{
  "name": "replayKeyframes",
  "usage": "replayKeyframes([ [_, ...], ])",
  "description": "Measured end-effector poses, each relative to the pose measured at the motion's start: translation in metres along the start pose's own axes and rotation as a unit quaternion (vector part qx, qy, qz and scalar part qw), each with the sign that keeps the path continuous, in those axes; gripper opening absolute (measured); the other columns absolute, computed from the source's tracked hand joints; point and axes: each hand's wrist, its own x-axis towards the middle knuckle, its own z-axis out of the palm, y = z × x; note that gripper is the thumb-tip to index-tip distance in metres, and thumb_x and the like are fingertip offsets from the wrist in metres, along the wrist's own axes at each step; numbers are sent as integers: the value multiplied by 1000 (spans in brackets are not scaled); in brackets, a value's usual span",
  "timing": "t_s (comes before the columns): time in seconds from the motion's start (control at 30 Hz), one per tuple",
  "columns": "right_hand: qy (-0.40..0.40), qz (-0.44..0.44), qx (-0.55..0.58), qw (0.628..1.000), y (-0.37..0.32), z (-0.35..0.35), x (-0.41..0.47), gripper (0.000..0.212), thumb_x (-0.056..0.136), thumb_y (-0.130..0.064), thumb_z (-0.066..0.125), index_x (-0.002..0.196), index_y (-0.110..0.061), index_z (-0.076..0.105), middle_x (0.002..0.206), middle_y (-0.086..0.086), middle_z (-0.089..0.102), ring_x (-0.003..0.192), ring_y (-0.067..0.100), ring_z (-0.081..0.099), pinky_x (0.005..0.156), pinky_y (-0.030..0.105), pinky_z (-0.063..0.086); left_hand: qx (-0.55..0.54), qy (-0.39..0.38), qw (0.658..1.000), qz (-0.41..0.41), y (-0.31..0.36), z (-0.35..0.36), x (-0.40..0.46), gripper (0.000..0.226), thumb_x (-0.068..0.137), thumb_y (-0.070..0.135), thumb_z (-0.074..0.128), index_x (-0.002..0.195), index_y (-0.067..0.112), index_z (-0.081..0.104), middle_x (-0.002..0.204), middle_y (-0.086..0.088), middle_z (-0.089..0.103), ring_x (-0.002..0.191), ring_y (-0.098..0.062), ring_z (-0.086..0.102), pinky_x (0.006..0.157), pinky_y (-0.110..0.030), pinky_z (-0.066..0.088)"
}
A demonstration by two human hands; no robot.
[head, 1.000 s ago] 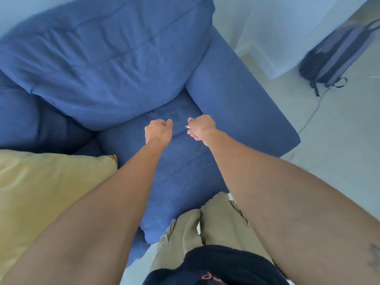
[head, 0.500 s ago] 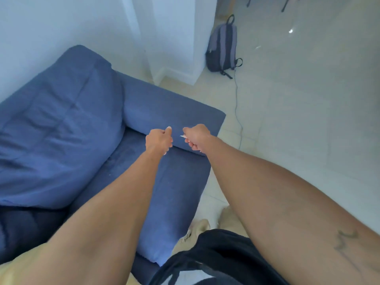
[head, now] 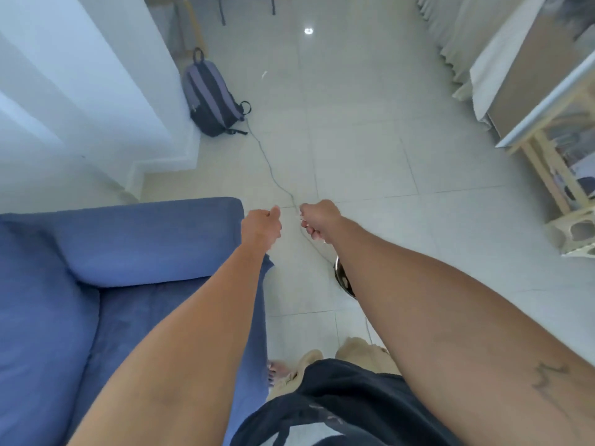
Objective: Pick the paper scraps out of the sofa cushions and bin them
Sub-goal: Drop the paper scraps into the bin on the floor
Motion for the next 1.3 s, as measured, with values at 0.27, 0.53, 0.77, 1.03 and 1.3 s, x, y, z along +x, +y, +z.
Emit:
replayKeyframes([
  [0.27,83,57,93,991,45,-142,30,20,91,-7,45,73,-4,55,64,7,55,46,16,40,42,20,28,113,-86,988,68,76,130,-9,54,98,38,39,64,4,62,84,-23,71,75,-39,63,86,-44,56],
  [0.53,144,144,154,967,113,-212,53,26,90,-10,47,68,-3,58,72,11,63,55,20,48,45,25,38,174,-160,969,64,93,222,-19,50,98,35,41,57,11,57,58,-3,63,54,-22,55,78,-33,55],
  [0.77,173,229,213,934,165,-217,97,25,93,-15,47,73,-5,59,69,9,64,52,19,52,46,25,42,222,-240,944,33,70,288,9,48,95,37,41,83,-1,66,93,-19,72,92,-37,67,88,-47,56],
  [1.03,201,298,274,892,208,-210,175,24,94,-15,48,107,0,61,60,7,57,41,16,48,51,23,47,236,-268,934,-16,21,359,74,44,96,39,37,86,5,64,101,-18,72,98,-38,67,92,-47,55],
  [1.3,132,300,247,912,244,-193,229,33,104,-38,38,102,-13,58,100,6,51,100,27,57,87,38,50,299,-284,910,-39,1,402,112,58,107,41,22,133,0,54,133,-20,57,125,-33,51,104,-35,36],
])
